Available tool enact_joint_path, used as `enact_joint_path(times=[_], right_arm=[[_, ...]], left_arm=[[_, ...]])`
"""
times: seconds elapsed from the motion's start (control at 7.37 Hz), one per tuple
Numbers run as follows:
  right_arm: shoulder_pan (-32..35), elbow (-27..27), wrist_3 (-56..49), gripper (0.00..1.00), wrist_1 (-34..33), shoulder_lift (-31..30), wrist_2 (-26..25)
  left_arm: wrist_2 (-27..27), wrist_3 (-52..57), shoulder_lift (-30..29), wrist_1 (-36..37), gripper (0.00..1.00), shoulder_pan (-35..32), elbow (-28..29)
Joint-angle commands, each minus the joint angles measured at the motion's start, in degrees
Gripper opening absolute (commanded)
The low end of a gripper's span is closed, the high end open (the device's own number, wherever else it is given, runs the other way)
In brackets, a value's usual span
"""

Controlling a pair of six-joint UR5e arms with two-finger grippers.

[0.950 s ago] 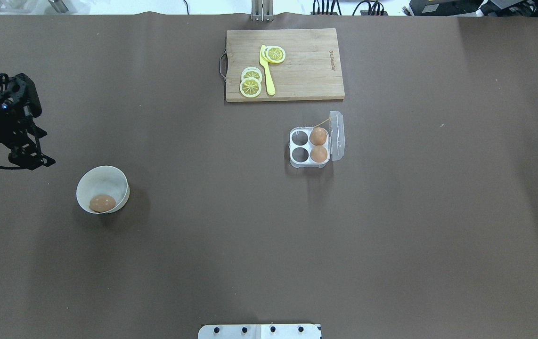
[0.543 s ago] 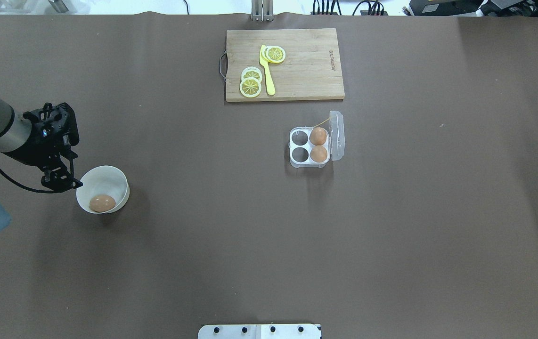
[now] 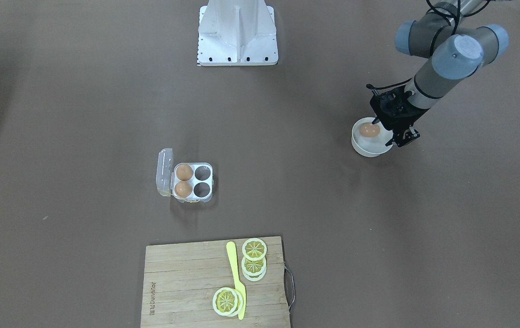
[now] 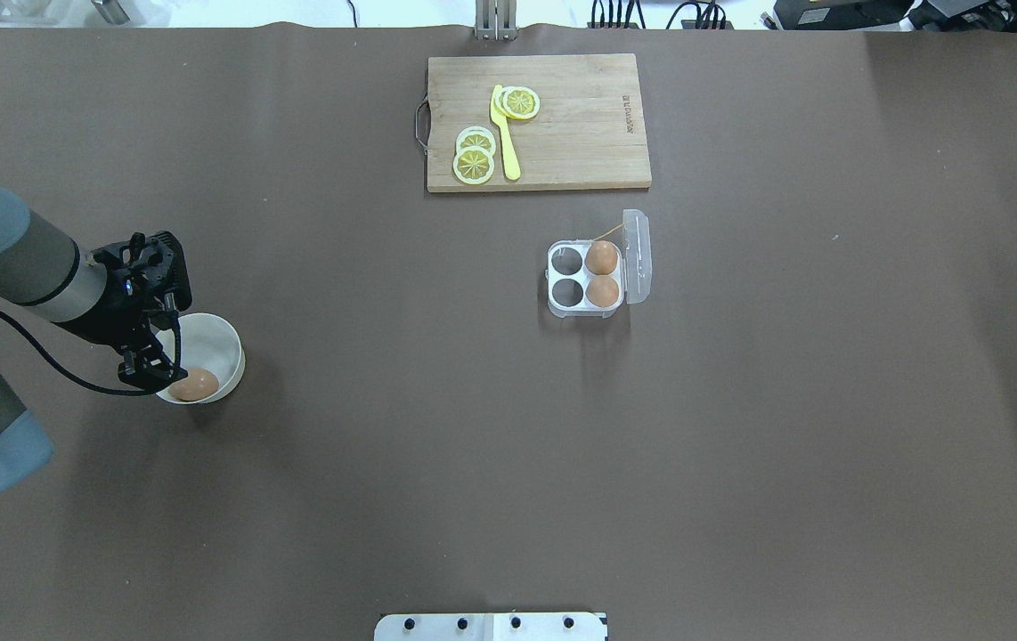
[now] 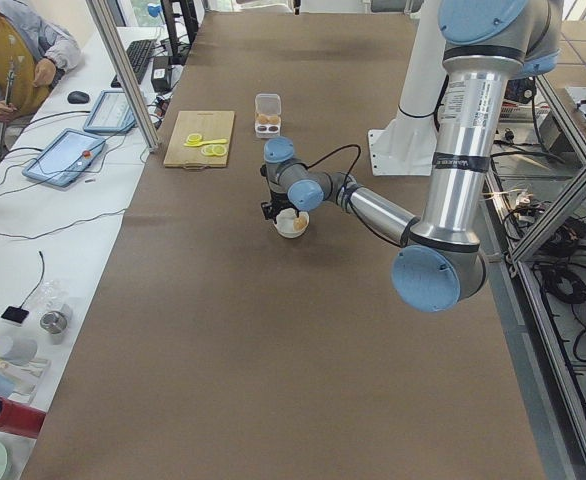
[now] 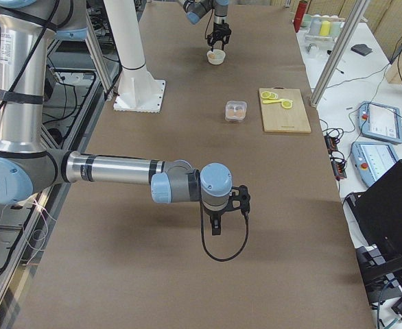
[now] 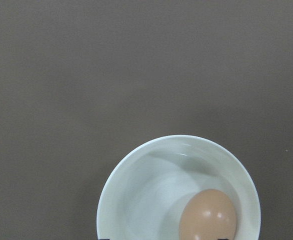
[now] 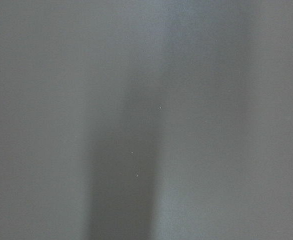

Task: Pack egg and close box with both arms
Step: 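Move the left gripper down over the brown egg in the white bowl, then close the left gripper on the brown egg inside the bowl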

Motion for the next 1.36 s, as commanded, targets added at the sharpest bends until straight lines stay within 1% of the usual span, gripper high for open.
enact_joint_path(times=[0.0, 0.14, 1.22], right_arm=[[0.00, 0.00, 0.00, 1.00, 0.00, 0.00, 0.00], [0.00, 0.00, 0.00, 1.00, 0.00, 0.00, 0.00], [0.00, 0.00, 0.00, 1.00, 0.00, 0.00, 0.35]], left_arm=[[2.30, -2.03, -0.09, -0.22, 0.76, 2.40, 0.09], [2.40, -2.29, -0.09, -0.30, 0.74, 2.50, 0.61], [2.40, -2.82, -0.01, -0.13, 0.74, 3.82, 1.49]])
